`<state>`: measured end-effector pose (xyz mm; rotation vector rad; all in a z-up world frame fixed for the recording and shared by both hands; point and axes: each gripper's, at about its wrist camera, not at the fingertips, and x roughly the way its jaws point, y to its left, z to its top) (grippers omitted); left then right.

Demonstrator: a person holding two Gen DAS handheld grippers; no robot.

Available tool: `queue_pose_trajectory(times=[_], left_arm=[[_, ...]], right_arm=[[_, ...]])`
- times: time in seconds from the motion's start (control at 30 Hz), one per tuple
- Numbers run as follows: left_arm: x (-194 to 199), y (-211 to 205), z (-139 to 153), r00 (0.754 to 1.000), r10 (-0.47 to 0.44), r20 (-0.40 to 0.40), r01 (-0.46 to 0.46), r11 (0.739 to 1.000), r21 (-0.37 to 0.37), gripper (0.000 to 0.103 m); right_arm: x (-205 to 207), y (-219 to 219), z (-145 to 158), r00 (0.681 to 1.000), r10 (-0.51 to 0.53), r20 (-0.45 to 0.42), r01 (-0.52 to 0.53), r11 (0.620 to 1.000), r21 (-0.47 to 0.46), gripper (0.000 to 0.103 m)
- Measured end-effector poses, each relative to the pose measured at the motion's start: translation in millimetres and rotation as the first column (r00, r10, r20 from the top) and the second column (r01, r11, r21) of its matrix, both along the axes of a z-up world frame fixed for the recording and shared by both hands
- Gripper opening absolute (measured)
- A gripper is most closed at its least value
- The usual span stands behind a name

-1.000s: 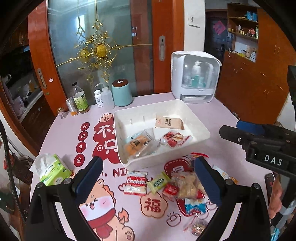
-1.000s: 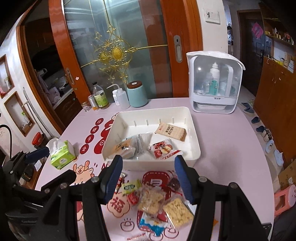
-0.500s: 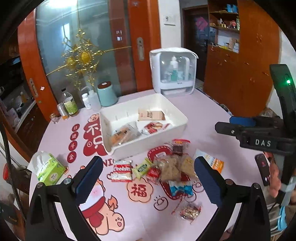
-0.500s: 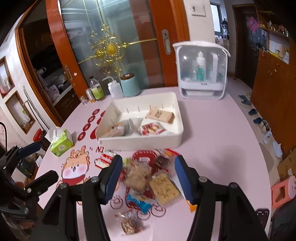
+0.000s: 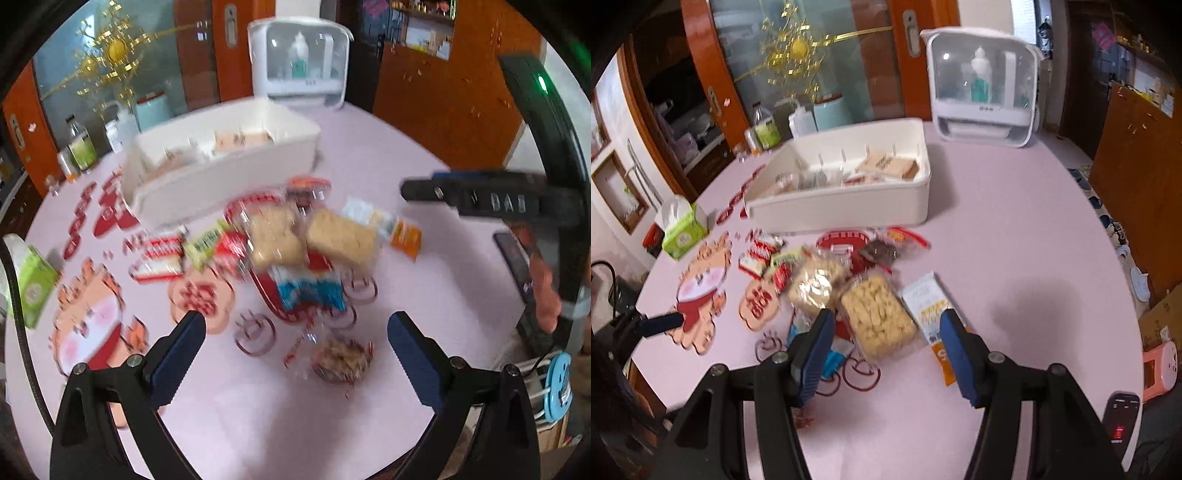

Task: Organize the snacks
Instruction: 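Move the left gripper over the small nut-cluster bag and close on it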

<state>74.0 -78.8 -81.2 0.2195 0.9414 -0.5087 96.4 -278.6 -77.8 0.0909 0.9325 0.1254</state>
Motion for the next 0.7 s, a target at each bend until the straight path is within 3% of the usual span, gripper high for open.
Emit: queue_pose_trajectory(times=[0.4, 0.7], left_arm=[[-6, -24, -66, 0.994, 0.019, -0.103, -0.017, 1.000, 0.019, 0.099], [6, -24, -91, 0.983, 0.047, -0.176, -0.043, 0.999, 0.024, 0.099]], right_arm=[[32, 19, -65, 0.991, 0.086, -0.099, -0.085, 0.996, 0.013, 0.059], [51, 20, -80, 0.986, 0.122, -0.118, -0.125, 0.992, -0.022, 0.060]])
